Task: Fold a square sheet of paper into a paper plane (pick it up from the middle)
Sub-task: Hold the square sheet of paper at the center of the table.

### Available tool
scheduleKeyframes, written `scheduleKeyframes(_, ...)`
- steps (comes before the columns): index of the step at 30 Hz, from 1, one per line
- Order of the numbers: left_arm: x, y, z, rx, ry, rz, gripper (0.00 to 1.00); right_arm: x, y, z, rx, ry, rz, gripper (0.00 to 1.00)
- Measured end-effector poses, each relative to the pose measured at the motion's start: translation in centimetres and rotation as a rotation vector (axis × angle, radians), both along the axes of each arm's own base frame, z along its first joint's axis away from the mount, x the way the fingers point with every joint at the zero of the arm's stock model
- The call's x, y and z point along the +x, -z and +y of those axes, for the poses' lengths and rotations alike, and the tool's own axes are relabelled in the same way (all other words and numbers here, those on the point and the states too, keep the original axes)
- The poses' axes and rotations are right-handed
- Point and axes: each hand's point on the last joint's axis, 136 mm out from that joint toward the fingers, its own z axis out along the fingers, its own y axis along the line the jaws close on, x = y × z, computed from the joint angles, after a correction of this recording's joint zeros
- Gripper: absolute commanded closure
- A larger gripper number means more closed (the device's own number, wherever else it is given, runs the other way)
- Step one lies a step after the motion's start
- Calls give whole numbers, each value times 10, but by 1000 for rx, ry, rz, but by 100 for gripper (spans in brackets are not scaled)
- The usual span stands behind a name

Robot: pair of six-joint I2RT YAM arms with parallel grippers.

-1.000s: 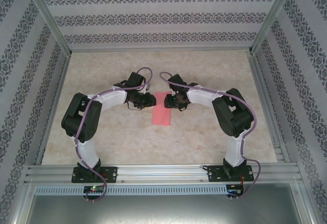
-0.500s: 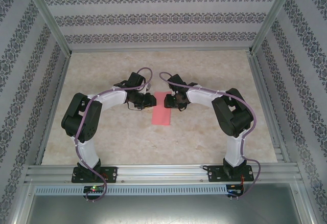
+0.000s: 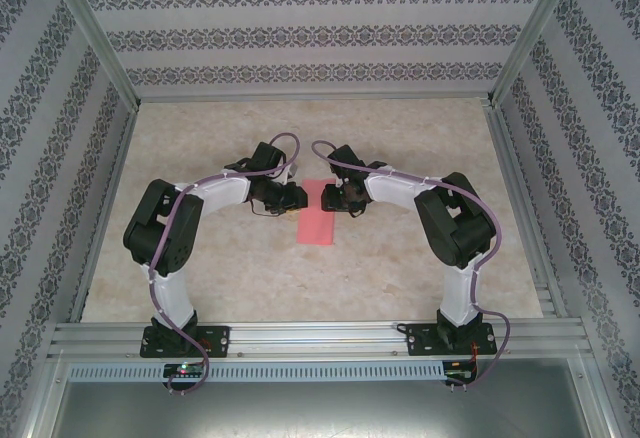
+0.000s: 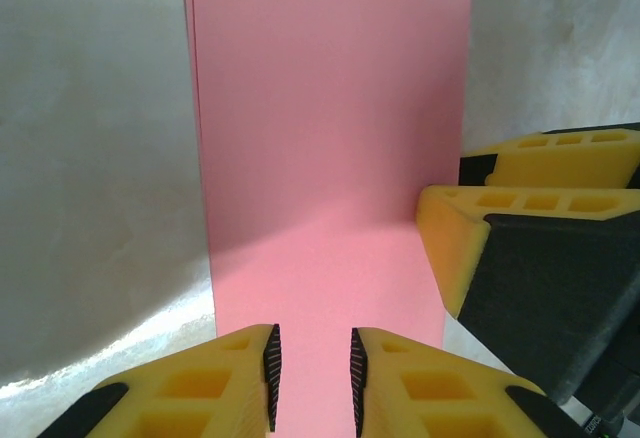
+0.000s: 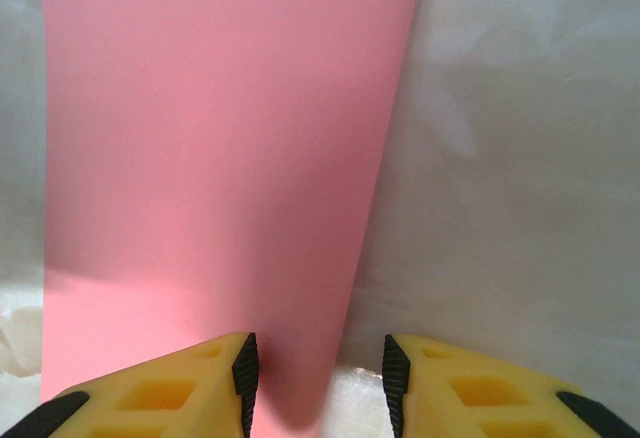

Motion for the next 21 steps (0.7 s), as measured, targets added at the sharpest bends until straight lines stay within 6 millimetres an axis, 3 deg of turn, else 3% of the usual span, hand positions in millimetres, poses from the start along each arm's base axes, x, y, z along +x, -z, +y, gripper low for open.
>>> scheduleKeyframes(14, 4, 1, -2, -9, -7, -8, 71, 0, 1, 0, -9, -13, -5, 58)
scheduleKeyframes(21, 2, 14, -2, -2, -8, 22, 72, -1, 1, 0, -18, -22, -9, 58)
